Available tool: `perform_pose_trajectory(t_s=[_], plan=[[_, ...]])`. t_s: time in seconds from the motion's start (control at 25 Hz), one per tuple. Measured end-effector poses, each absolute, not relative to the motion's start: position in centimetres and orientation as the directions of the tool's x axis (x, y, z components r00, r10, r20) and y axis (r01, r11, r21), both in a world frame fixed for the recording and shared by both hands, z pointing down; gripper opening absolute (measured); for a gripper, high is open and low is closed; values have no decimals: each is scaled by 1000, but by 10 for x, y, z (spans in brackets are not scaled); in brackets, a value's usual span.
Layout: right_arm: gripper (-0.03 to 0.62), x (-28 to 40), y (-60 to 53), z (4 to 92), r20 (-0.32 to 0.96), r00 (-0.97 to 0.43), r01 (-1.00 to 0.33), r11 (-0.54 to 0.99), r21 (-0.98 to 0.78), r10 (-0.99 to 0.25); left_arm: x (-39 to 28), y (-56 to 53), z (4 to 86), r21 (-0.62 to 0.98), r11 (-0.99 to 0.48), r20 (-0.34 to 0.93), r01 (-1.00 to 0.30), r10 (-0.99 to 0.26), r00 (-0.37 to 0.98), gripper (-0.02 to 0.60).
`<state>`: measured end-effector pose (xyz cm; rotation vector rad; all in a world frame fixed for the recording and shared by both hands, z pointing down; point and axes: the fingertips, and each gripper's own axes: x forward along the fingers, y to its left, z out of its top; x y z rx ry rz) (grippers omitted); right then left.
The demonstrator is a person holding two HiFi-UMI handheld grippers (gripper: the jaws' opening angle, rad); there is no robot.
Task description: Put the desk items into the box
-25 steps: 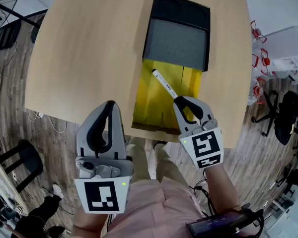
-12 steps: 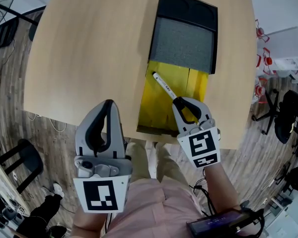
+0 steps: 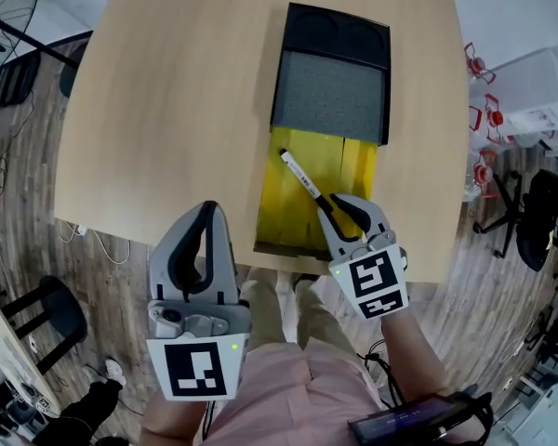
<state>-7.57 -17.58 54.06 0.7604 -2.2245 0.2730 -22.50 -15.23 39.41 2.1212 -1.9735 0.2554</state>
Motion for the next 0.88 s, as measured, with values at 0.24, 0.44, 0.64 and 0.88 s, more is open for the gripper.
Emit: perform_pose_trajectory(t_s=[0.24,0.44,0.64,0.88], plan=[[80,-63,-180,498,627,-588,-638,769,30,-512,-198,-147,365,8,-95,213,-995,-973,95,11],[72,-43,-184,427,484,-622,-679,732,57,-615,-160,-141,321,-26,-128,126,-991,-984,124,11],[61,-15,-179,339,285,-619,-733,669,124,-732,-124,-134,269,-78,-170,31,-982,-985,168,11],[35,27,-172,246,107,-565,-796,575,191,-818,-91,-130,208,-141,-194,-82,-971,-975,207,11]])
